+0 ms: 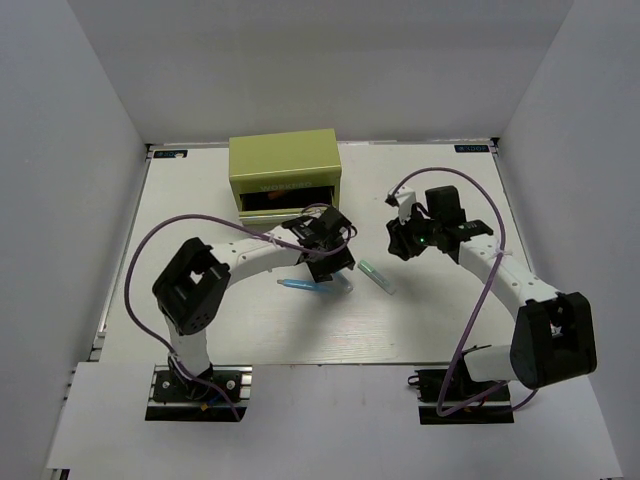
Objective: Sort the stationery into containers
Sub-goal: Pick up the pen from the center of the board.
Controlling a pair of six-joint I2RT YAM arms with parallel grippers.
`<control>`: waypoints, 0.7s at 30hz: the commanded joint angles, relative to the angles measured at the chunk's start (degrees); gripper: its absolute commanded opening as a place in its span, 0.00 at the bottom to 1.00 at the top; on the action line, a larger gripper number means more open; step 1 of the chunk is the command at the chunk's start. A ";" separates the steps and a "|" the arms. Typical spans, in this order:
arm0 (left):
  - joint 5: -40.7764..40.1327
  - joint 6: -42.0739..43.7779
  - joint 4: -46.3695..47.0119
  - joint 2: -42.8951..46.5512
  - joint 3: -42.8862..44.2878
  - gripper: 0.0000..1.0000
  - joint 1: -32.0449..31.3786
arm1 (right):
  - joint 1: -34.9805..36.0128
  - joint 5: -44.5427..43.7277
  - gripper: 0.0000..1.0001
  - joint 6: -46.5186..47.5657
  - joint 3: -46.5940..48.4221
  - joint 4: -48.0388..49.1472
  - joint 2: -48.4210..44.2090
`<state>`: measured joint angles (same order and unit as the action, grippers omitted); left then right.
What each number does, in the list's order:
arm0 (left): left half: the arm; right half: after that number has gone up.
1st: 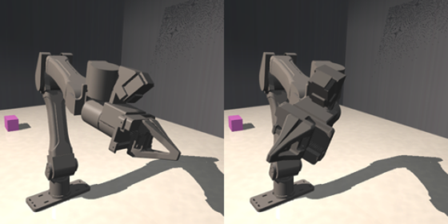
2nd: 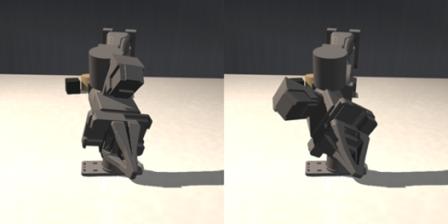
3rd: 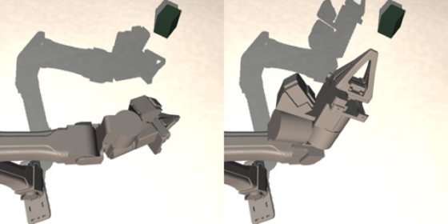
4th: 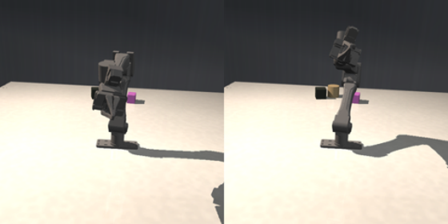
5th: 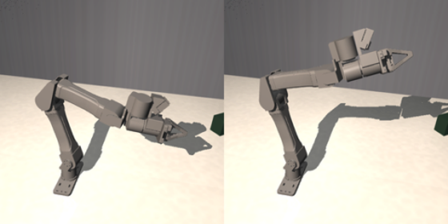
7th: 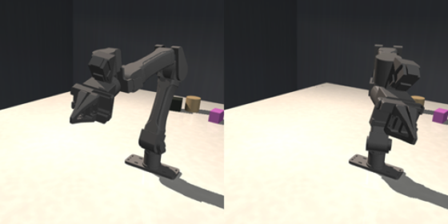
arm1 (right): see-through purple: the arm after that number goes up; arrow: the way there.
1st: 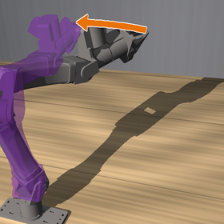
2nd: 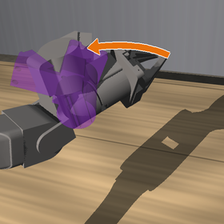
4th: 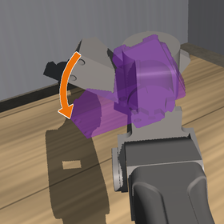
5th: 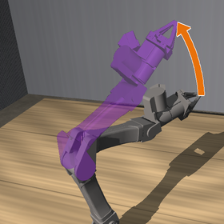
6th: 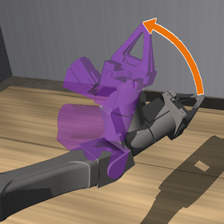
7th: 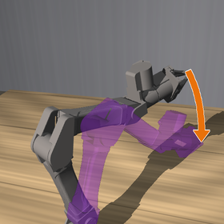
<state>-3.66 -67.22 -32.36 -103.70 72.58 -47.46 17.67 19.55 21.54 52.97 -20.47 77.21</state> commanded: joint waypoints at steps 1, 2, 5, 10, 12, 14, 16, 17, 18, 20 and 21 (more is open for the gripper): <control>-6.17 -5.63 -5.96 -1.49 3.27 0.68 -2.27 | -1.14 2.68 0.47 -1.59 -1.90 3.68 -3.02; -7.75 -5.64 -5.96 -2.03 4.06 0.69 -2.28 | -1.41 3.03 0.47 -1.50 -2.51 4.03 -3.03; -12.05 -6.78 -7.46 -3.96 5.56 0.69 -3.69 | -1.94 4.09 0.47 -1.85 -3.40 4.47 -3.56; -16.36 -7.31 -6.49 -6.42 6.26 0.69 -5.44 | -2.90 5.32 0.47 -1.85 -4.37 5.26 -4.96; -16.91 -7.84 -6.49 -7.48 7.66 0.69 -5.45 | -3.17 5.58 0.47 -1.76 -4.89 5.35 -5.31; -18.48 -7.84 -6.49 -8.97 8.54 0.69 -5.98 | -3.43 5.76 0.47 -1.68 -5.07 5.35 -5.84; -19.54 -7.84 -7.19 -10.55 9.43 0.69 -5.98 | -3.78 5.76 0.47 -1.50 -5.42 5.44 -6.10; -19.54 -7.84 -7.19 -11.08 10.30 0.68 -5.98 | -3.87 5.85 0.47 -1.68 -5.51 5.53 -6.28; -19.54 -7.84 -7.71 -11.08 11.00 0.68 -5.98 | -4.05 5.68 0.47 -1.59 -5.77 5.44 -6.46; -20.16 -7.84 -7.72 -12.40 11.62 0.67 -5.98 | -4.31 5.85 0.47 -1.59 -5.95 5.44 -6.55; -20.16 -7.84 -8.50 -12.40 12.32 0.64 -5.98 | -4.40 5.94 0.47 -1.50 -6.04 5.53 -6.55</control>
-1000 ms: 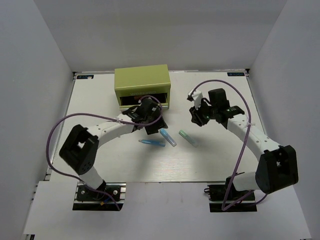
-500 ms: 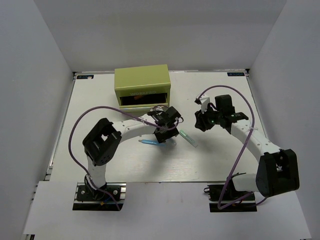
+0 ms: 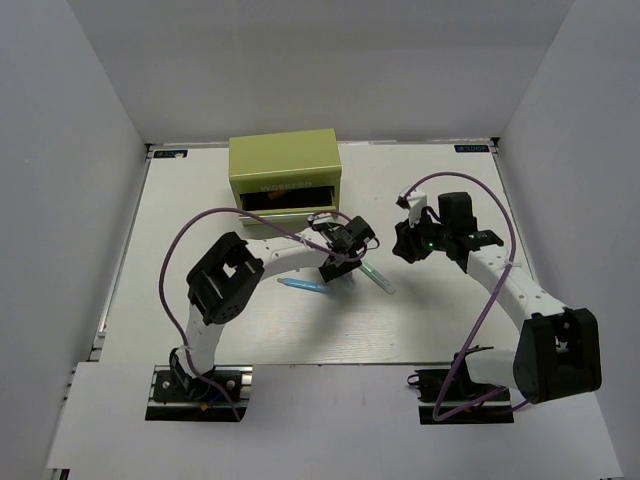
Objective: Sort the stationery into containers
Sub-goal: Pick up the pen from the center of the board.
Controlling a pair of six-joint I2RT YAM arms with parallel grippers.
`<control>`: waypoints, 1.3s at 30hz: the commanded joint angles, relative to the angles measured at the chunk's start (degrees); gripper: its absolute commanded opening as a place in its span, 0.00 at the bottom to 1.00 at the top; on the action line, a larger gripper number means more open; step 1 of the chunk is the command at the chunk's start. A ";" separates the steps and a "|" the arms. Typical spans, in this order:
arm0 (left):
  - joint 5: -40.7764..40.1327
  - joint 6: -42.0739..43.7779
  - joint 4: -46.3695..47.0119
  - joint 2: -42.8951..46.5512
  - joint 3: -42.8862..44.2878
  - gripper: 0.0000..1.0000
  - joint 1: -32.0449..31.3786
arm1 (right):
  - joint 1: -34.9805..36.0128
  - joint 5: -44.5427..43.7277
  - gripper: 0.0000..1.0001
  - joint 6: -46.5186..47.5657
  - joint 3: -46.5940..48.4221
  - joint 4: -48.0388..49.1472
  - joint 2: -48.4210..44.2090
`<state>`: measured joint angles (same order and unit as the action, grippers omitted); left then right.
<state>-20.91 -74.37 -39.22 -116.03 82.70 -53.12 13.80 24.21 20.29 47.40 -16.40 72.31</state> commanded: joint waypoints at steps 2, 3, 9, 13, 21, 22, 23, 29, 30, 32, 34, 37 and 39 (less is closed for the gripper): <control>-3.53 -0.69 -2.53 -0.60 2.21 0.59 -0.31 | -0.71 1.54 0.47 -0.26 -0.73 1.46 -1.74; -3.53 -0.69 -3.22 -0.60 2.21 0.57 -0.31 | -0.88 1.55 0.47 -0.26 -0.73 1.38 -1.82; -3.00 -0.17 -8.14 -1.13 2.21 0.54 -0.31 | -1.32 2.07 0.47 -0.17 -0.46 1.55 -1.56; -3.00 0.36 -9.38 -1.66 1.16 0.51 -0.84 | -1.24 2.51 0.47 -0.34 -0.55 1.90 -1.21; -2.47 3.62 -7.89 -1.13 -1.31 0.35 -1.90 | -1.67 3.22 0.50 0.09 -0.82 1.64 -1.30; -2.47 5.18 -7.10 -0.52 -1.31 0.29 -1.90 | -1.76 3.56 0.52 0.44 -0.99 1.81 -1.21; -2.47 5.98 -5.97 -0.52 -1.31 0.25 -1.90 | -1.50 3.65 0.54 0.53 -0.90 1.55 -1.38; -0.99 16.15 1.32 3.78 -1.83 0.18 -4.35 | -1.67 4.27 0.57 1.50 -0.99 0.85 -1.56; 0.07 18.62 5.69 5.62 -3.23 0.14 -4.36 | -1.67 4.36 0.57 1.59 -1.08 0.93 -1.56; 2.95 24.67 10.02 7.82 -6.30 0.11 -5.49 | -1.67 4.44 0.57 1.68 -0.99 0.85 -1.47; 6.55 29.68 15.46 11.24 -8.59 0.08 -5.50 | -1.59 4.53 0.57 1.77 -0.90 0.85 -1.30; 9.91 33.40 19.08 14.59 -11.67 0.06 -6.03 | -1.85 4.53 0.57 2.64 -0.55 0.67 -1.21; 10.45 37.17 19.10 18.27 -12.38 0.03 -6.03 | -1.67 4.27 0.57 2.91 -0.47 0.59 -1.39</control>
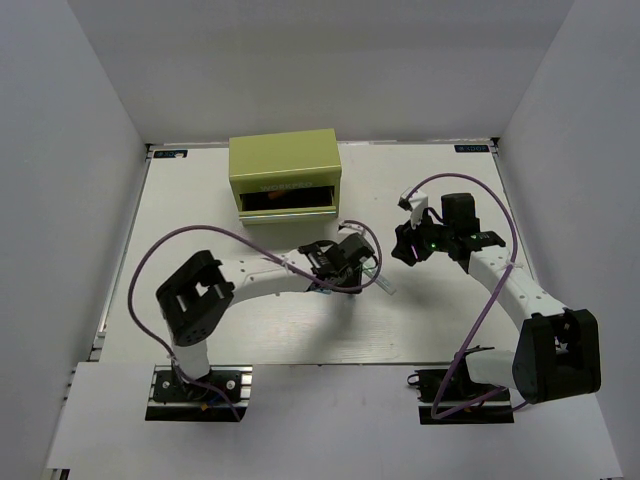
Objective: Sort the stationery into containers
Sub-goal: Pick up the pen from the center of the board, then place the pen in the drawer.
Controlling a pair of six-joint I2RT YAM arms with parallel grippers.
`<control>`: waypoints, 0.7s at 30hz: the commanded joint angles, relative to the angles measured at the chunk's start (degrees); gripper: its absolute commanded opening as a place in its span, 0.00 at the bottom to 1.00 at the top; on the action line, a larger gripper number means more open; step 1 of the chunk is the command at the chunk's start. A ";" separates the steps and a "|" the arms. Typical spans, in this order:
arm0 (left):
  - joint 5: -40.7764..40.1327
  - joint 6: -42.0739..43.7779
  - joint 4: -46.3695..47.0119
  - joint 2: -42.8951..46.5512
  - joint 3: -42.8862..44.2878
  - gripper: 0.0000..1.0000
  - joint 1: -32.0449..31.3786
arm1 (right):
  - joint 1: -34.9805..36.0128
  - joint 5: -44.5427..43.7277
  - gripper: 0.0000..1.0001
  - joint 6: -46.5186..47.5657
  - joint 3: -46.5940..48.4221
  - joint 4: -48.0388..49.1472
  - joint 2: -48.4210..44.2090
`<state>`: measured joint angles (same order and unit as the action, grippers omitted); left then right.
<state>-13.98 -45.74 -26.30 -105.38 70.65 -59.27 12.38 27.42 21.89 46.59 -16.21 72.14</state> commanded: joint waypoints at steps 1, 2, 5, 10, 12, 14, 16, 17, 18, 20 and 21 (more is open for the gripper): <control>5.26 10.12 7.83 9.04 -1.12 0.03 0.90 | -0.34 1.06 0.57 1.57 0.35 0.47 -1.21; 6.32 11.53 8.37 10.53 -2.00 0.03 1.43 | -0.43 1.06 0.57 1.66 0.35 0.39 -1.21; 6.95 18.91 9.43 16.43 -2.63 0.06 1.96 | -0.43 1.23 0.57 1.93 0.43 0.39 -0.95; 2.99 31.12 4.52 20.91 1.68 0.09 6.00 | -0.52 1.85 0.57 2.19 0.52 0.56 -1.12; 2.99 37.78 3.02 21.71 2.99 0.09 8.71 | -0.52 2.11 0.57 2.45 0.52 0.39 -1.04; 2.99 41.50 1.88 22.23 4.93 0.09 10.74 | -0.52 2.46 0.57 2.72 0.52 0.47 -1.12; 1.51 46.93 1.87 22.24 5.63 0.09 13.72 | -0.60 2.46 0.57 3.07 0.52 0.56 -1.21; 1.50 48.62 1.87 22.24 5.64 0.09 14.78 | -0.69 2.55 0.57 3.16 0.52 0.48 -1.30; 0.97 50.46 2.74 22.24 5.64 0.09 15.84 | -0.69 2.64 0.57 3.33 0.43 0.65 -1.30; 0.35 56.00 5.11 22.24 3.71 0.08 18.21 | -0.52 2.99 0.57 3.60 0.52 0.74 -1.47; 1.49 58.11 7.99 22.24 2.48 0.08 18.92 | -0.69 3.16 0.57 3.60 0.43 1.00 -1.56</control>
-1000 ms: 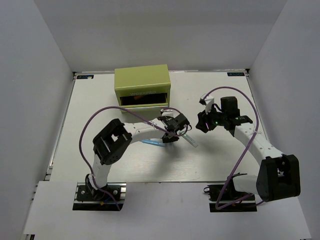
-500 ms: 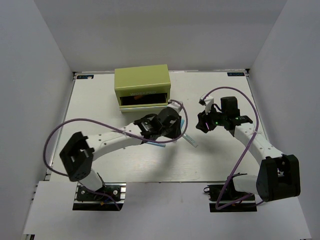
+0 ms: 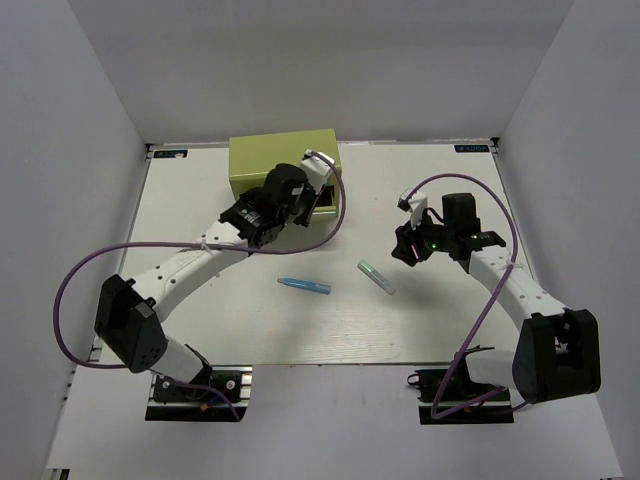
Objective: Sort the stationery into containers
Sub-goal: Place the pen in the drawer.
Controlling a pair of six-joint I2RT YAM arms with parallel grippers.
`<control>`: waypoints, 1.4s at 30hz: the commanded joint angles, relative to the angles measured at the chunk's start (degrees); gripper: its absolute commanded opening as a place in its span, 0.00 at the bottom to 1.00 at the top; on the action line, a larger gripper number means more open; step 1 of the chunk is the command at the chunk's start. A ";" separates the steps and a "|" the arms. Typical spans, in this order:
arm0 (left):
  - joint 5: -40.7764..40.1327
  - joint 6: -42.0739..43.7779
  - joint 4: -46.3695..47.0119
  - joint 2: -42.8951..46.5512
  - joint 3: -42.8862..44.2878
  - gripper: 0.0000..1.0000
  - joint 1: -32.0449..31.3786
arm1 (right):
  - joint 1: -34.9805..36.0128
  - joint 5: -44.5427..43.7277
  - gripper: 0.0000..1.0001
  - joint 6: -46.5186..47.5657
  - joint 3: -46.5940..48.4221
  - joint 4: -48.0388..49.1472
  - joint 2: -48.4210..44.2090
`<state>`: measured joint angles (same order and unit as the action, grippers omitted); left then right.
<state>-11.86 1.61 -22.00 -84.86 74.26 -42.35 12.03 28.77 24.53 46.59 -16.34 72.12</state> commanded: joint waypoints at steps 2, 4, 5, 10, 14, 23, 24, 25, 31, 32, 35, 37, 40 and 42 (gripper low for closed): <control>0.33 15.43 6.17 2.24 -1.13 0.07 3.58 | -0.25 1.81 0.57 1.13 0.43 1.13 -1.98; 3.15 18.68 7.23 1.02 -0.18 0.07 4.12 | -0.34 1.72 0.57 1.56 0.43 1.13 -2.15; 4.98 22.18 7.23 0.23 0.62 0.07 4.90 | -0.26 1.64 0.57 1.66 0.26 1.13 -2.33; 8.33 29.15 0.57 -6.45 5.98 0.07 6.83 | -0.34 1.55 0.57 2.01 -0.44 1.48 -2.95; 9.13 33.97 2.74 -7.51 5.46 0.07 7.37 | -0.52 1.46 0.57 1.83 -0.88 2.01 -3.30; 4.56 36.19 5.65 -8.74 4.05 0.10 8.42 | -0.52 1.37 0.57 2.18 -1.24 2.36 -3.30; 4.56 36.88 5.65 -8.74 4.05 0.10 8.42 | -0.34 1.55 0.57 2.18 -1.32 2.54 -3.12; 3.87 36.89 5.65 -8.74 3.44 0.12 8.42 | -0.52 1.55 0.57 2.10 -1.41 2.37 -3.21; 1.40 36.89 7.58 -8.74 1.07 0.31 8.42 | -0.52 1.55 0.57 2.18 -0.88 2.37 -2.77; 1.40 36.89 7.58 -8.74 1.06 0.34 8.42 | -0.52 1.81 0.57 2.18 -0.97 2.36 -2.77; 0.35 36.89 8.81 -8.74 0.01 0.46 8.42 | -0.43 1.90 0.57 2.27 -0.71 2.10 -2.68; -0.36 36.89 9.52 -8.74 0.01 0.52 8.42 | -0.52 1.90 0.57 2.19 -0.62 2.10 -2.77; -1.59 36.89 10.75 -8.22 0.01 0.65 8.42 | -0.43 1.90 0.57 2.36 -0.53 2.01 -2.60; -1.59 36.89 10.75 -8.22 0.01 0.65 8.42 | -0.52 2.07 0.57 2.36 -0.53 1.84 -2.86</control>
<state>-11.94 38.35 -13.50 -95.18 74.39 -34.13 11.86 29.36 26.15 45.91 -16.05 70.08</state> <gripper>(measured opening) 0.643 0.566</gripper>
